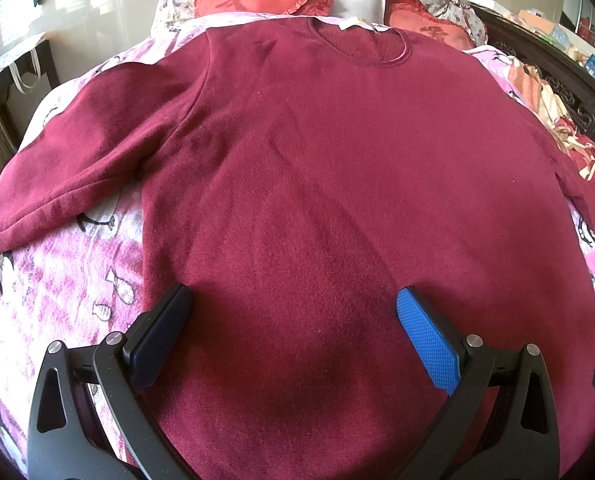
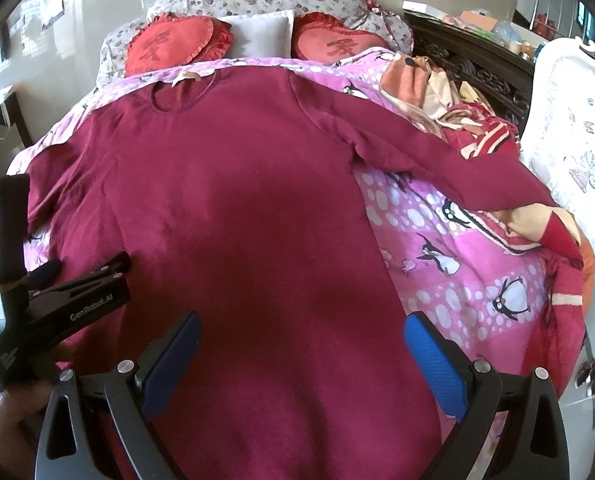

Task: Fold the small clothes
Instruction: 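Grasp the sweater sleeve nearest the left tool with the left gripper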

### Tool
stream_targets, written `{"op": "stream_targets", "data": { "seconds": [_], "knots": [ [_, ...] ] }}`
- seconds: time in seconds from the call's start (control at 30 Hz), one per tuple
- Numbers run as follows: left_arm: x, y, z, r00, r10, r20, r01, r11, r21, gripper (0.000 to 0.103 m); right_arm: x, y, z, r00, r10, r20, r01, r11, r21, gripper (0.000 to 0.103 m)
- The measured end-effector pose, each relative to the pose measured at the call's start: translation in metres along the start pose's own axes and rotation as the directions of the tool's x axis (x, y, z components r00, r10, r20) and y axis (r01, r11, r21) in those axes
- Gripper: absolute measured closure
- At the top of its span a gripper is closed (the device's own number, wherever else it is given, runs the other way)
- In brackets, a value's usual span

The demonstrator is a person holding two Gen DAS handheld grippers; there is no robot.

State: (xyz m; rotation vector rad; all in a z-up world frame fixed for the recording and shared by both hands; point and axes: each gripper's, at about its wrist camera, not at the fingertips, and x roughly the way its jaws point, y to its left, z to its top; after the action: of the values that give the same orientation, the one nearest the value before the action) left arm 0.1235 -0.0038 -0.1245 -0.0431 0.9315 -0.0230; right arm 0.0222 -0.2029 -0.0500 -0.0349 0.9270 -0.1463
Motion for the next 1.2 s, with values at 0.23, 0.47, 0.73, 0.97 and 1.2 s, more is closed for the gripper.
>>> {"op": "stream_targets", "data": {
  "seconds": [0.23, 0.47, 0.73, 0.97, 1.2],
  "knots": [
    [-0.008, 0.003, 0.000, 1.000, -0.010, -0.008, 0.010, 1.000, 0.010, 0.000, -0.012, -0.008, -0.001, 1.000, 0.005, 0.017, -0.006, 1.000, 0.011, 0.002],
    [-0.060, 0.041, -0.012, 0.995, 0.035, 0.095, -0.037, 0.999, 0.020, 0.000, -0.014, -0.019, 0.000, 0.999, -0.006, 0.037, 0.005, 1.000, 0.022, 0.002],
    [-0.103, 0.132, -0.026, 0.963, 0.208, 0.171, -0.196, 0.977, -0.080, 0.000, -0.006, -0.012, 0.005, 0.999, 0.007, 0.038, -0.007, 1.000, 0.007, 0.002],
    [-0.116, 0.196, -0.038, 0.960, 0.205, 0.192, -0.161, 0.961, -0.225, 0.000, 0.011, 0.005, 0.018, 0.990, 0.049, 0.132, -0.032, 0.992, -0.123, 0.002],
    [-0.136, 0.262, -0.065, 0.954, 0.139, 0.265, -0.011, 0.900, -0.435, 0.001, 0.061, -0.008, 0.017, 0.991, 0.082, 0.103, -0.065, 0.985, -0.157, 0.002]
  ]
}}
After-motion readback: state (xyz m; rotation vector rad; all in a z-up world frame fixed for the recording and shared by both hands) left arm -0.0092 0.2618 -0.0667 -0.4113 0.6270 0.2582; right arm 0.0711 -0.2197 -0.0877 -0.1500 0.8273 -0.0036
